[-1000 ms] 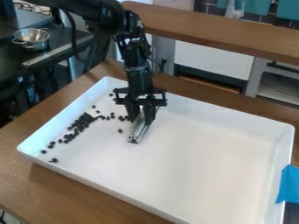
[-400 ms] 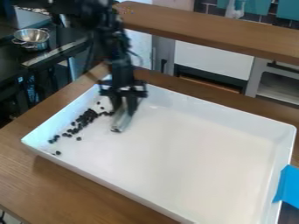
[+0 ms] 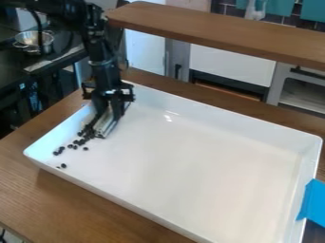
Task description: Sweep into pile
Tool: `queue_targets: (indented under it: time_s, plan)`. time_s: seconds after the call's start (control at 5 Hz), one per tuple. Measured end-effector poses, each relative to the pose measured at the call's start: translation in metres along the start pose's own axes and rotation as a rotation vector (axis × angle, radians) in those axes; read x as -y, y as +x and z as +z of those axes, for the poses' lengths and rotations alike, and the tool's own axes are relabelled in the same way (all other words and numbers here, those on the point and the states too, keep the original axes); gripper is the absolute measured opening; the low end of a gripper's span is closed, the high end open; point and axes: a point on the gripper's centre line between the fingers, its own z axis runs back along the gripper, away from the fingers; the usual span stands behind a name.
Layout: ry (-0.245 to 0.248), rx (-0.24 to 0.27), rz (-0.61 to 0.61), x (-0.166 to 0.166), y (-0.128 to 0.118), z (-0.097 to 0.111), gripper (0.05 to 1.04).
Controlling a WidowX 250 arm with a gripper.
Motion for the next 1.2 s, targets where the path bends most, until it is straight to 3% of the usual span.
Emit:
queue_targets:
  time_s: [0.2, 0.4, 0.6, 0.8, 1.0, 1.2]
  plan:
    - [-0.022, 0.004, -0.014, -0.001, -0.009, 0.0, 0.375]
    - [-0.081, -0.03, 0.023, 0.015, -0.019, 0.003, 0.375]
    - [-0.156, -0.084, 0.034, 0.053, -0.033, 0.011, 0.375]
    - [-0.192, -0.09, 0.008, 0.109, -0.047, 0.029, 0.375]
    - [-0.205, -0.133, -0.003, 0.153, -0.06, 0.034, 0.375]
    - [-0.183, -0.146, -0.036, 0.199, -0.075, 0.03, 0.375]
